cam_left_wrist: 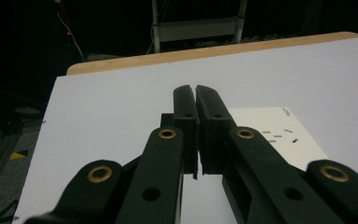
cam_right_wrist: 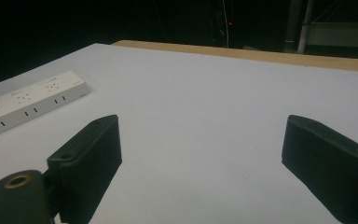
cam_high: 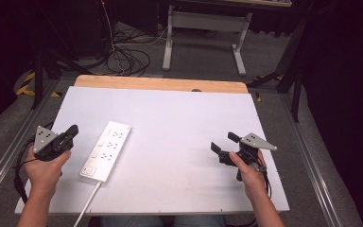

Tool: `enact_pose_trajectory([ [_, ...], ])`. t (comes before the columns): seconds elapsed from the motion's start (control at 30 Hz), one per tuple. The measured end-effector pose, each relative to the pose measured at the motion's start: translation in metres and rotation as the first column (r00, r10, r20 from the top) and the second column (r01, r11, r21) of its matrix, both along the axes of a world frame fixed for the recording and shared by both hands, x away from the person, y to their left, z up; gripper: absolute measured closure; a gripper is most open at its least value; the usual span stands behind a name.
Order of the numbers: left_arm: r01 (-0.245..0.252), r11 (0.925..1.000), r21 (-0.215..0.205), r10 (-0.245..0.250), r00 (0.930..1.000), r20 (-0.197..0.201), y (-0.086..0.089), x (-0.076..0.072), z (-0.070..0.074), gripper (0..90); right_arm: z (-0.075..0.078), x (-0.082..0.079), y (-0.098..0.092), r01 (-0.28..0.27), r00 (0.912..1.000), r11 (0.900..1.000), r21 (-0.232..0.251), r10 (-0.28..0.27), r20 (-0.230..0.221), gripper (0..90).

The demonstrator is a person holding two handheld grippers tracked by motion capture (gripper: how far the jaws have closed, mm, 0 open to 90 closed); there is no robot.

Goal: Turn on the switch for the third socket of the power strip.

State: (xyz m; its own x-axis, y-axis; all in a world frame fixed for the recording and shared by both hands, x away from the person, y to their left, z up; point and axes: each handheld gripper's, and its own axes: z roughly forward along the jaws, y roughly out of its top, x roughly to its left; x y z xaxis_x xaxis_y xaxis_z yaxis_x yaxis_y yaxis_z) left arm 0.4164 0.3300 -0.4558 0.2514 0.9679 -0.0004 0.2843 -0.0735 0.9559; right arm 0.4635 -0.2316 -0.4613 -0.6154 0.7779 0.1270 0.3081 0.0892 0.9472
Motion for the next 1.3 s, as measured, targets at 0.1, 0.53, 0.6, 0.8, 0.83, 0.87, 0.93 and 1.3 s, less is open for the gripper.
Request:
enact_pose_trajectory([
  [0.1, -0.004, 1.0000, 0.001, 0.004, 1.0000, -0.004, 0.001, -0.002, 0.000, 85.5, 0.000, 0.001, 0.001, -0.003, 1.0000, 1.000, -0.001, 0.003, -0.002, 12.2],
  [0.53, -0.019, 0.9998, 0.007, 0.019, 0.9997, -0.013, 0.007, -0.010, 0.000, 76.2, 0.000, 0.008, 0.010, -0.032, 0.9995, 0.999, -0.004, 0.032, 0.002, 12.3],
  [0.6, -0.021, 0.9998, 0.007, 0.021, 0.9997, -0.015, 0.008, -0.011, 0.001, 74.3, 0.000, 0.009, 0.011, -0.034, 0.9994, 0.999, -0.005, 0.034, 0.000, 12.3],
  [0.8, -0.016, 0.9997, 0.020, 0.016, 0.9998, -0.011, 0.005, -0.013, 0.003, 68.8, 0.000, 0.009, 0.011, -0.037, 0.9993, 0.999, -0.008, 0.037, -0.002, 12.3],
  [0.83, -0.012, 0.9996, 0.024, 0.013, 0.9999, -0.012, 0.005, -0.013, 0.004, 68.6, 0.000, 0.009, 0.011, -0.036, 0.9993, 0.999, -0.007, 0.036, -0.002, 12.2],
  [0.87, -0.010, 0.9997, 0.023, 0.010, 0.9999, -0.009, 0.005, -0.013, 0.004, 68.2, 0.000, 0.009, 0.011, -0.036, 0.9994, 0.999, -0.006, 0.036, -0.001, 12.3],
  [0.93, -0.007, 0.9999, 0.015, 0.007, 1.0000, -0.007, 0.005, -0.014, 0.005, 65.9, 0.001, 0.009, 0.011, -0.035, 0.9994, 0.999, -0.005, 0.035, -0.002, 12.2],
  [1.3, -0.002, 1.0000, 0.001, 0.002, 1.0000, -0.001, 0.004, -0.013, 0.003, 55.8, 0.000, 0.009, 0.011, -0.035, 0.9994, 0.999, -0.008, 0.035, -0.002, 12.1],
])
